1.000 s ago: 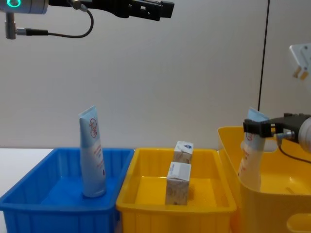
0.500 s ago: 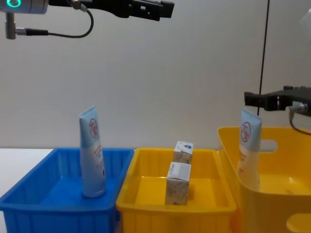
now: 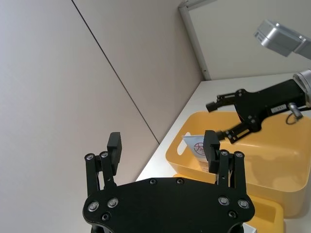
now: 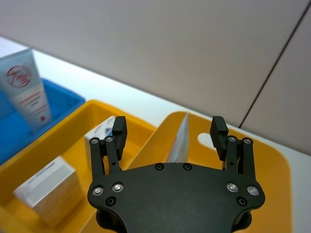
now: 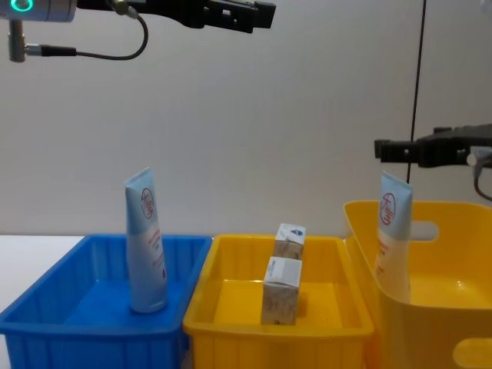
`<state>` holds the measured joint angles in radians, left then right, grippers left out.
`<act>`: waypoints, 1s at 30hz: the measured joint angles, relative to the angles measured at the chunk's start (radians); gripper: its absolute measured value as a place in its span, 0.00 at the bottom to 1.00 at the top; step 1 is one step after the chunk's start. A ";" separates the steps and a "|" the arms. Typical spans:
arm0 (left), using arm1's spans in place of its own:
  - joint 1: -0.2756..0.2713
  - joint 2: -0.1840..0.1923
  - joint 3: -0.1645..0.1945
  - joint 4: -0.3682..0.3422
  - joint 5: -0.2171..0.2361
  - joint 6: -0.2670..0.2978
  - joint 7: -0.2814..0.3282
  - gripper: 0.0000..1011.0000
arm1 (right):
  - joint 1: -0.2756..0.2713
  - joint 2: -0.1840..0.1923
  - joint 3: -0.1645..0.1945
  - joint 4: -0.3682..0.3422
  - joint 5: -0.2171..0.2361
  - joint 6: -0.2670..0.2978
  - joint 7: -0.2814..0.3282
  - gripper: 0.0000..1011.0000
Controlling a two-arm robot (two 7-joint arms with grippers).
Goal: Bimanual collaborative sorting of washing and personal care products
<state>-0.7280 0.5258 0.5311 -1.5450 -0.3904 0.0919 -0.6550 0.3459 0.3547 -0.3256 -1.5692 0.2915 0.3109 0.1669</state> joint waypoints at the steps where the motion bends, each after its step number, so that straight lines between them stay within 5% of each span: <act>1: 0.000 0.000 0.000 0.000 0.000 0.000 0.000 0.99 | -0.001 0.004 -0.004 -0.005 0.000 0.007 0.005 0.99; 13: 0.000 0.000 0.000 0.000 0.000 0.000 0.000 0.99 | 0.025 0.020 -0.079 0.029 -0.046 0.057 0.066 0.99; 30: 0.000 0.000 0.000 0.000 0.000 0.000 0.000 0.99 | 0.092 -0.022 -0.162 0.128 -0.107 0.018 0.126 0.99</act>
<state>-0.7280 0.5258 0.5310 -1.5450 -0.3904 0.0919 -0.6550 0.4379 0.3325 -0.4879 -1.4409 0.1846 0.3284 0.2924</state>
